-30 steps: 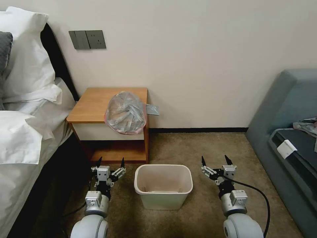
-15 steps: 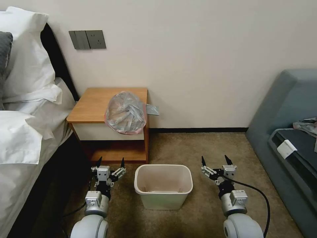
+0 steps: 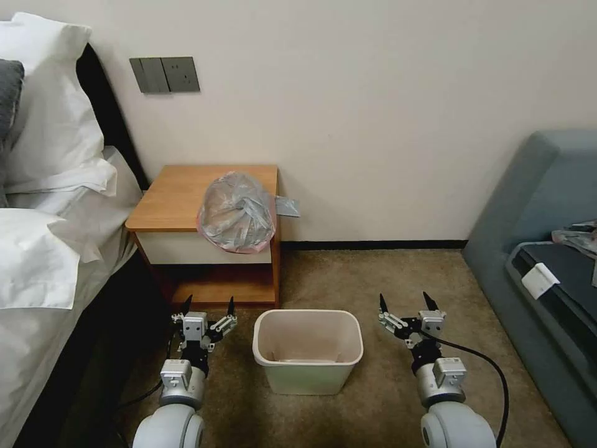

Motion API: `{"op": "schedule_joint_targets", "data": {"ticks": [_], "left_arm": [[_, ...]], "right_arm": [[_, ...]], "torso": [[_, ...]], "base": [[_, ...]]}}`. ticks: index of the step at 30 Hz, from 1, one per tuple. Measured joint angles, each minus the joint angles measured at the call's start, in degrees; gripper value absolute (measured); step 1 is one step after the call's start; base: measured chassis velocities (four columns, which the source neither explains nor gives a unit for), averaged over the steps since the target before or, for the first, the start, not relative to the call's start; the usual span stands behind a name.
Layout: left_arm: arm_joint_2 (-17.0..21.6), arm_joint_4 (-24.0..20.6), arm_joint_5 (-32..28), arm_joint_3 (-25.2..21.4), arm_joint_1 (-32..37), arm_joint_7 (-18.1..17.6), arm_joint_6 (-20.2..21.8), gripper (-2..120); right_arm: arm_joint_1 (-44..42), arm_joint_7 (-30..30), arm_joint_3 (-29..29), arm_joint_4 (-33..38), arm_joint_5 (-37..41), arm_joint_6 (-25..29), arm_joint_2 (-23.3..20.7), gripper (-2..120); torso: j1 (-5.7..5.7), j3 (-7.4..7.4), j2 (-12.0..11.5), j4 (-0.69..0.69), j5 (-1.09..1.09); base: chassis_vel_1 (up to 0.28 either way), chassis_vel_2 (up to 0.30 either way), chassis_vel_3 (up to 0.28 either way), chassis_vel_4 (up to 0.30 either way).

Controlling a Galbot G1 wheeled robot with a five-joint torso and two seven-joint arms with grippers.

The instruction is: Pick up the garbage bag from the table and place it over the trash can.

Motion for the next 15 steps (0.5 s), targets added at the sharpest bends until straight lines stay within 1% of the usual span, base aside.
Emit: {"op": "schedule_joint_targets", "data": {"ticks": [2, 3, 4, 5, 6, 7, 10, 11, 12, 14, 15], "left_arm": [[0.4, -4.0, -1.4, -0.4, 3.0, -0.2, -1.0, 100], [0.4, -4.0, -1.4, -0.4, 3.0, -0.2, -1.0, 100], [0.5, -5.4, -1.9, -0.5, 4.1, -0.3, -1.3, 100], [0.8, -8.3, -2.9, -0.8, 6.3, -0.4, -2.1, 100], [0.9, -9.6, -3.4, -0.9, 7.3, -0.5, -2.4, 100], [0.9, -9.6, -3.4, -0.9, 7.3, -0.5, -2.4, 100], [1.5, -17.0, -6.0, -1.6, 12.8, -0.9, -4.2, 100], [1.5, -17.0, -6.0, -1.6, 12.8, -0.9, -4.2, 100], [1.6, -18.1, -6.4, -1.7, 13.7, -1.0, -4.5, 100], [2.1, -22.7, -8.0, -2.1, 17.1, -1.2, -5.6, 100], [2.1, -23.5, -8.2, -2.2, 17.7, -1.2, -5.8, 100]], "right_arm": [[-2.2, 0.2, 0.1, 4.0, -0.1, -0.2, 0.8, 100], [-2.2, 0.2, 0.1, 4.0, -0.1, -0.2, 0.8, 100], [-3.0, 0.3, 0.1, 5.4, -0.1, -0.2, 1.1, 100], [-4.4, 0.6, 0.2, 8.0, -0.2, -0.4, 1.6, 100], [-5.2, 0.7, 0.2, 9.6, -0.3, -0.5, 1.9, 100], [-5.2, 0.7, 0.2, 9.6, -0.3, -0.5, 1.9, 100], [-9.3, 1.2, 0.3, 16.7, -0.5, -0.9, 3.4, 100], [-9.3, 1.2, 0.3, 16.7, -0.5, -0.9, 3.4, 100], [-9.9, 1.3, 0.4, 17.9, -0.5, -1.0, 3.6, 100], [-12.4, 1.7, 0.5, 22.4, -0.7, -1.2, 4.6, 100], [-12.7, 1.7, 0.5, 23.0, -0.7, -1.3, 4.7, 100]], "torso": [[0.0, -0.01, 0.0, 0.0, 0.01], [0.0, -0.01, 0.0, 0.0, 0.01], [0.0, -0.01, 0.0, 0.0, 0.01], [0.0, -0.01, 0.0, 0.0, 0.0], [0.0, -0.01, 0.0, 0.01, 0.01], [0.0, -0.01, 0.0, 0.01, 0.01], [0.0, -0.01, 0.0, 0.0, 0.0], [0.0, -0.01, 0.0, 0.0, 0.0], [0.0, -0.01, 0.0, 0.0, 0.0], [0.0, -0.01, 0.0, 0.0, 0.01], [0.0, -0.01, 0.0, 0.0, 0.0]], "base": [[0.0, 0.0, 0.0, 0.0], [0.0, 0.0, 0.0, 0.0], [0.0, 0.0, 0.0, 0.0], [0.0, 0.0, 0.0, 0.0], [0.0, 0.0, 0.0, 0.0], [0.0, 0.0, 0.0, 0.0], [0.0, 0.0, 0.0, 0.0], [0.0, 0.0, 0.0, 0.0], [0.0, 0.0, 0.0, 0.0], [0.0, 0.0, 0.0, 0.0], [0.0, 0.0, 0.0, 0.0]]}}
